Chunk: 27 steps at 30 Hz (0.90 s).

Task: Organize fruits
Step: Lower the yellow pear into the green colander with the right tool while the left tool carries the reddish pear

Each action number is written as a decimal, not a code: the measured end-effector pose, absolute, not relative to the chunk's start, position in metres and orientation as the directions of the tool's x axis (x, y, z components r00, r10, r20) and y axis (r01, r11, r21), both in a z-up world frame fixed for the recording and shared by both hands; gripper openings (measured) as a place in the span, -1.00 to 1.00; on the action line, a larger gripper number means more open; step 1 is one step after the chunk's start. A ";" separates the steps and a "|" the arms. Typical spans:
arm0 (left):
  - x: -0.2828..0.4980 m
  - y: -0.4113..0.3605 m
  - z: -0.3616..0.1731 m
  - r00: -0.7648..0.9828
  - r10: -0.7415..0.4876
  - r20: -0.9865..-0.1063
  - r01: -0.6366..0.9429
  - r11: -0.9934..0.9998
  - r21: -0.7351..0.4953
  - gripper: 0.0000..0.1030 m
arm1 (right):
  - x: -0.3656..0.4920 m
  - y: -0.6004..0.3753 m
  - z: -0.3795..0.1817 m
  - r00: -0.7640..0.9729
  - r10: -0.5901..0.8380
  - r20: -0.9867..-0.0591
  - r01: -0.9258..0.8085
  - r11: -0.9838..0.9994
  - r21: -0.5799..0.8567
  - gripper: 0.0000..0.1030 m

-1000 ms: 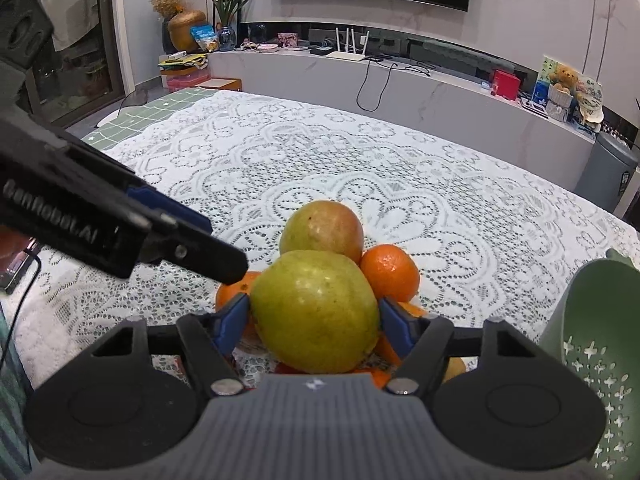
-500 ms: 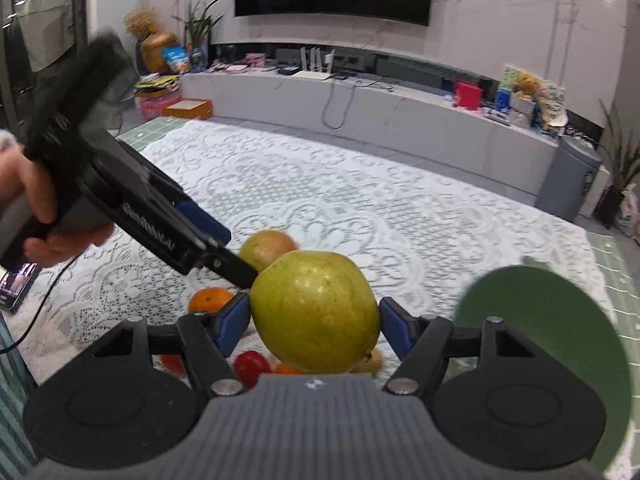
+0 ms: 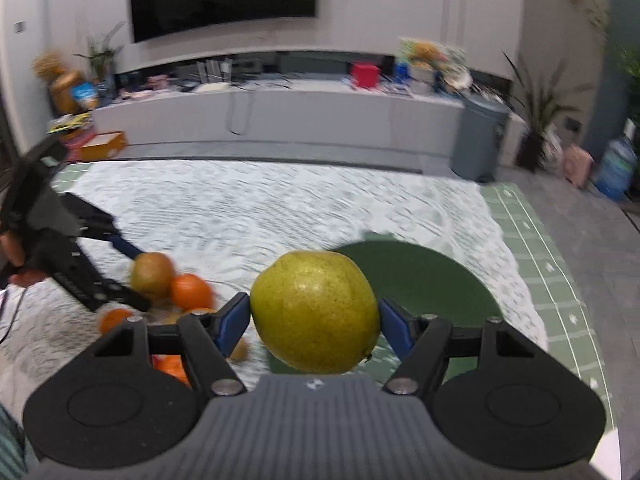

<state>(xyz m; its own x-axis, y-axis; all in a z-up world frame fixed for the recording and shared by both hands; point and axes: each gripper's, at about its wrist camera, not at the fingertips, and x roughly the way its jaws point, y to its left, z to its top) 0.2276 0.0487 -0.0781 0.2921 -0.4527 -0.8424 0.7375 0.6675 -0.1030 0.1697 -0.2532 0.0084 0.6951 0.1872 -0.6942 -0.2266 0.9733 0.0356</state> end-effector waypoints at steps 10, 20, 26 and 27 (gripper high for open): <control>0.233 0.036 -0.093 0.293 -0.452 -0.842 0.736 0.669 -0.103 0.69 | 0.200 -0.282 -0.030 0.621 0.154 -0.769 -0.144 0.986 0.081 0.31; 0.223 0.037 -0.090 0.343 -0.439 -0.830 0.728 0.683 -0.061 0.61 | 0.220 -0.283 -0.053 0.535 0.156 -0.830 -0.150 0.985 0.088 0.31; 0.220 0.049 -0.080 0.369 -0.420 -0.829 0.685 0.726 -0.063 0.61 | 0.228 -0.283 -0.062 0.487 0.151 -0.860 -0.151 0.985 0.087 0.31; 0.219 0.051 -0.076 0.374 -0.419 -0.827 0.678 0.732 -0.065 0.61 | 0.230 -0.284 -0.065 0.478 0.151 -0.865 -0.149 0.985 0.089 0.31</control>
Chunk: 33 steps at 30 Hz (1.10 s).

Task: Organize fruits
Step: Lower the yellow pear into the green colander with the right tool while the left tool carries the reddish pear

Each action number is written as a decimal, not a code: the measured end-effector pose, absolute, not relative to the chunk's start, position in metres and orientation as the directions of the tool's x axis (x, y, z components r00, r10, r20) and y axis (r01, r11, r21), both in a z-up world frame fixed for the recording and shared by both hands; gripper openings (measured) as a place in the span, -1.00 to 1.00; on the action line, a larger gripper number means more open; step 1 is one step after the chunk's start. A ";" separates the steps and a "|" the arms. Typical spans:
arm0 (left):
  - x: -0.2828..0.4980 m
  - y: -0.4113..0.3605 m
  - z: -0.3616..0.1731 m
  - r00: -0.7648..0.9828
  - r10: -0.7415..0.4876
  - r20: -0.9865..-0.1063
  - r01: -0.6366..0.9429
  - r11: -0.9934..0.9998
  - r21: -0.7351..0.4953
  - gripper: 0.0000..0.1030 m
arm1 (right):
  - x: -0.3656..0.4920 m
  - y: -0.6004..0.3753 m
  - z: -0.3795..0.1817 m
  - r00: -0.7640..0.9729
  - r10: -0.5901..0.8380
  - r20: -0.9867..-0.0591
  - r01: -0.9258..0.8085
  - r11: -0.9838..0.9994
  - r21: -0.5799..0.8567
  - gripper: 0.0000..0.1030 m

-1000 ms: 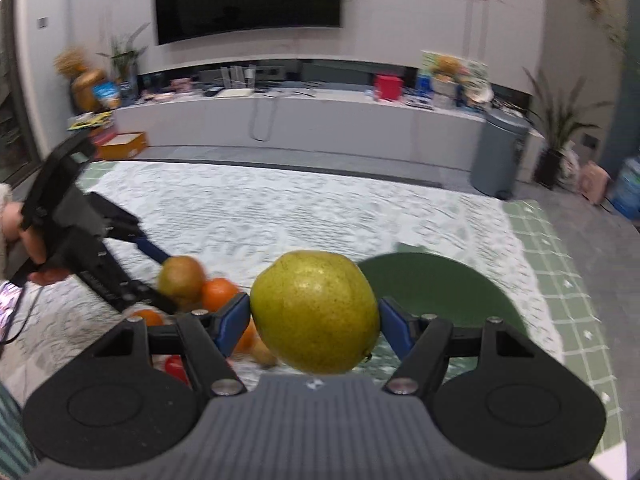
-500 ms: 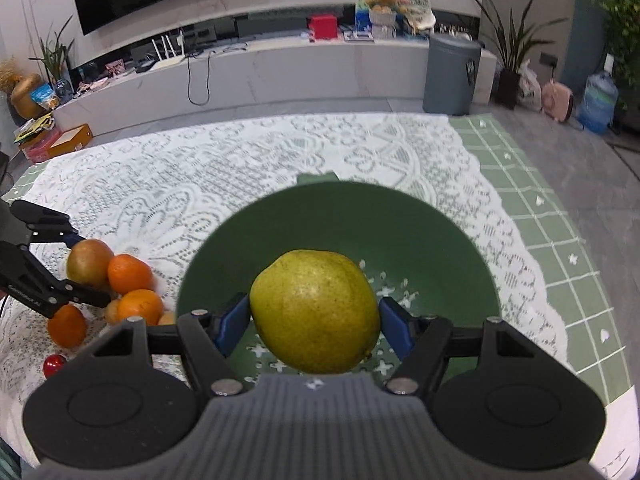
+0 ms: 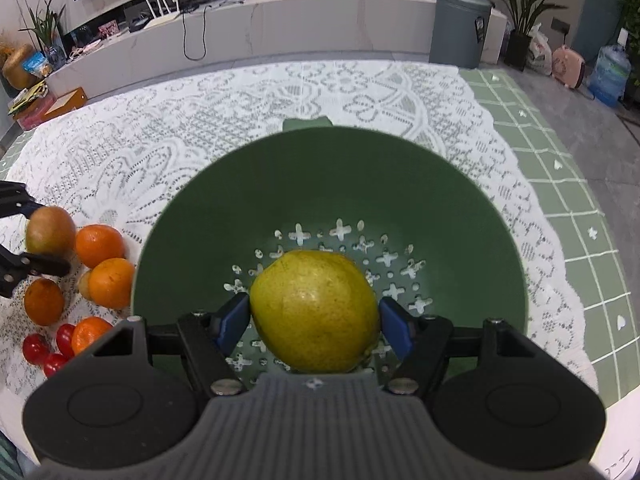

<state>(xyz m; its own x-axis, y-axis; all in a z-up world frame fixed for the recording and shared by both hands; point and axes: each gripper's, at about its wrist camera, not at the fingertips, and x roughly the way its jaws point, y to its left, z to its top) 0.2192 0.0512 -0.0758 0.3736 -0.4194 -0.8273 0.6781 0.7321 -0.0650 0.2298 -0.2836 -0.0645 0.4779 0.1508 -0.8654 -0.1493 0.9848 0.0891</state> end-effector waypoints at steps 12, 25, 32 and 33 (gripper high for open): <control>0.189 0.022 0.000 0.424 -0.464 -0.778 0.676 0.734 -0.069 0.61 | 0.235 -0.278 -0.068 0.421 0.155 -0.894 -0.262 0.964 0.043 0.32; 0.172 -0.096 0.021 0.344 -0.487 -0.803 0.809 0.588 -0.009 0.61 | 0.222 -0.298 -0.067 0.372 0.199 -0.907 -0.358 0.932 0.057 0.31; 0.186 -0.143 0.005 0.284 -0.444 -0.850 0.863 0.505 0.024 0.61 | 0.216 -0.303 -0.045 0.410 0.223 -0.884 -0.468 0.884 0.006 0.50; 0.189 -0.149 0.002 0.276 -0.434 -0.858 0.866 0.499 0.027 0.61 | 0.216 -0.304 -0.042 0.412 0.224 -0.883 -0.476 0.879 0.001 0.50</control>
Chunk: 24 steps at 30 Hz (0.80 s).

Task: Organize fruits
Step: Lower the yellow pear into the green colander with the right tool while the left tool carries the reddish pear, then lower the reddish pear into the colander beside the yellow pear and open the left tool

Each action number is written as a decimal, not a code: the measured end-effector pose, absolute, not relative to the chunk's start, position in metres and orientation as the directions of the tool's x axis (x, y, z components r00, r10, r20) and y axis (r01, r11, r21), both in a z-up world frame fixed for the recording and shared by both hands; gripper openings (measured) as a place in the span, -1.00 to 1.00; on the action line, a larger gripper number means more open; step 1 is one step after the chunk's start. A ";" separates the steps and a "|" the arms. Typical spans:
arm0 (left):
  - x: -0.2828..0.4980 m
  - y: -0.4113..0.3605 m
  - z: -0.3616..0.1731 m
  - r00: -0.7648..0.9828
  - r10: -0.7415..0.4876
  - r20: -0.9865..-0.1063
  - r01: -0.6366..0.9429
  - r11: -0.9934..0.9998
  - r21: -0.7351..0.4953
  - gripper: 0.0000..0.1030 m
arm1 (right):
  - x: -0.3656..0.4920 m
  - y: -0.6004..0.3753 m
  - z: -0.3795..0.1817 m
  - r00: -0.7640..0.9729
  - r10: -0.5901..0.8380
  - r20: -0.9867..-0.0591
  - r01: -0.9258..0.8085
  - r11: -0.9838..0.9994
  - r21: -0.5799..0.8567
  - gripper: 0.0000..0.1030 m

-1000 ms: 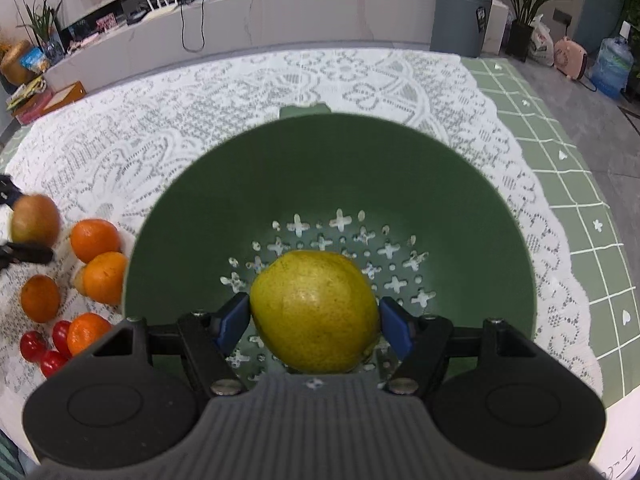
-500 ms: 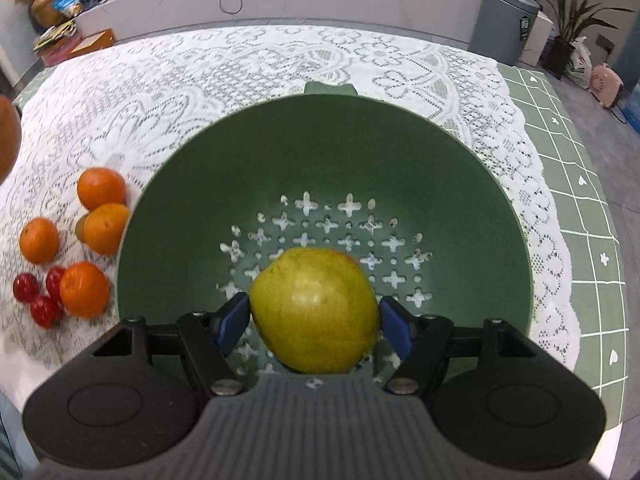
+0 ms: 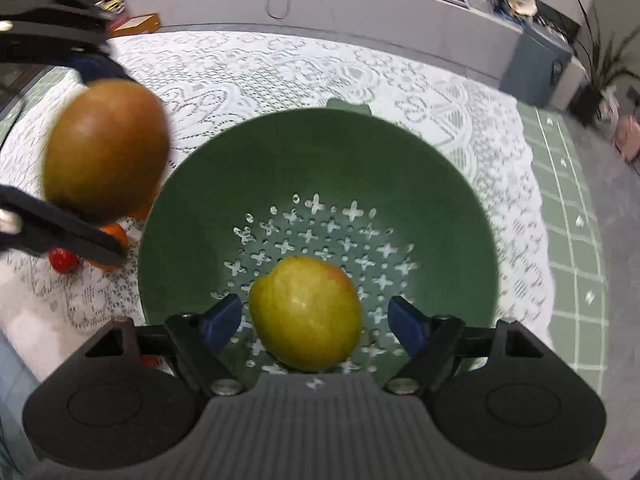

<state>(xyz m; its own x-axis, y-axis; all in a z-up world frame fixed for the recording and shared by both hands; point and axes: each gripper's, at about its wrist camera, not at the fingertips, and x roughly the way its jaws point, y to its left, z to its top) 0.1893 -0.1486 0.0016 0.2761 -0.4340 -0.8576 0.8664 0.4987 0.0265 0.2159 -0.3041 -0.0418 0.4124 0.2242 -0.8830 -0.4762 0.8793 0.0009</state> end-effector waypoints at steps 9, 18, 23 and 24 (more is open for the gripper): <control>0.209 -0.191 -0.025 0.206 -0.318 -0.925 0.910 0.410 0.061 0.61 | 0.206 -0.327 -0.031 0.452 0.251 -0.856 -0.466 0.884 0.013 0.23; 0.223 -0.217 -0.054 0.152 -0.146 -0.978 0.928 0.362 0.090 0.61 | 0.206 -0.328 -0.036 0.442 0.310 -0.842 -0.484 0.872 0.067 0.04; 0.230 -0.229 -0.071 0.136 -0.085 -0.987 0.928 0.361 0.096 0.61 | 0.208 -0.327 -0.037 0.435 0.326 -0.840 -0.493 0.866 0.081 0.00; 0.231 -0.230 -0.074 0.134 -0.078 -0.988 0.927 0.362 0.097 0.61 | 0.208 -0.328 -0.036 0.435 0.326 -0.839 -0.493 0.866 0.082 0.00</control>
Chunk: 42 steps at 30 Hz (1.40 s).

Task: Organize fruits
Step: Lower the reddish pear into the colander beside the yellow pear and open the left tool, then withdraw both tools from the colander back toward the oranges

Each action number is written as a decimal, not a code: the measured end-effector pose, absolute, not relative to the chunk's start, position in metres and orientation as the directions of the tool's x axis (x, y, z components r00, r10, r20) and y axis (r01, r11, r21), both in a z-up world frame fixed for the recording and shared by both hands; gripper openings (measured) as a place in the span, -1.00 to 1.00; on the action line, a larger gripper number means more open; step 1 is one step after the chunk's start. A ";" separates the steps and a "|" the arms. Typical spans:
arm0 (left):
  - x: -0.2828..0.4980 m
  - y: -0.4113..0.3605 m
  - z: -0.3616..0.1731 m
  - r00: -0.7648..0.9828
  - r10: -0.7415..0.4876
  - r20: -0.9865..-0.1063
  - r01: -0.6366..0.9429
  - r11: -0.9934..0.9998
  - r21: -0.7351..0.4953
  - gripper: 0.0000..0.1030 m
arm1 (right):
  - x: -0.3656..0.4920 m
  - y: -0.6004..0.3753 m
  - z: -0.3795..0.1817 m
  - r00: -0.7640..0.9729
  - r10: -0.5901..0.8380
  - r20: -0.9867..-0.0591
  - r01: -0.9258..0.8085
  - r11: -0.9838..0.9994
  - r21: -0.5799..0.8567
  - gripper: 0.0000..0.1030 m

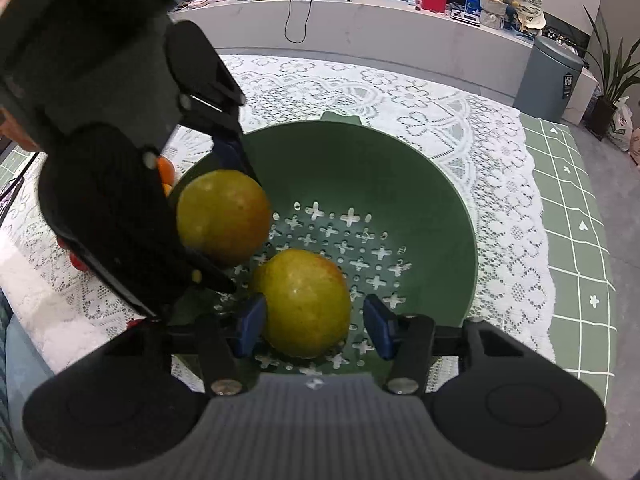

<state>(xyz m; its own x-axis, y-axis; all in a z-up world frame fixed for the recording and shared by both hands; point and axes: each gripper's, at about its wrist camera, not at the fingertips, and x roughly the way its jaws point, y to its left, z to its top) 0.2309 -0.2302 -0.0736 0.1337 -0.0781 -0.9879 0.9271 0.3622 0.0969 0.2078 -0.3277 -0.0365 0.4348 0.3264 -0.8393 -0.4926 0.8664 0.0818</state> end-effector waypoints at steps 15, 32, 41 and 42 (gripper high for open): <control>0.233 -0.228 -0.080 0.142 -0.096 -0.985 0.918 0.384 0.095 0.70 | 0.204 -0.332 -0.037 0.430 0.331 -0.840 -0.447 0.886 0.120 0.00; 0.185 -0.157 -0.020 0.349 -0.315 -0.882 0.887 0.415 0.203 0.67 | 0.158 -0.324 -0.002 0.643 0.297 -0.706 -0.233 0.954 0.188 0.29; 0.155 -0.034 -0.004 0.496 -0.325 -0.805 0.795 0.544 0.269 0.65 | 0.127 -0.290 0.003 0.700 0.312 -0.643 -0.173 0.947 0.271 0.34; 0.152 -0.020 -0.008 0.512 -0.304 -0.803 0.777 0.562 0.283 0.63 | 0.124 -0.285 0.003 0.708 0.310 -0.635 -0.168 0.947 0.275 0.34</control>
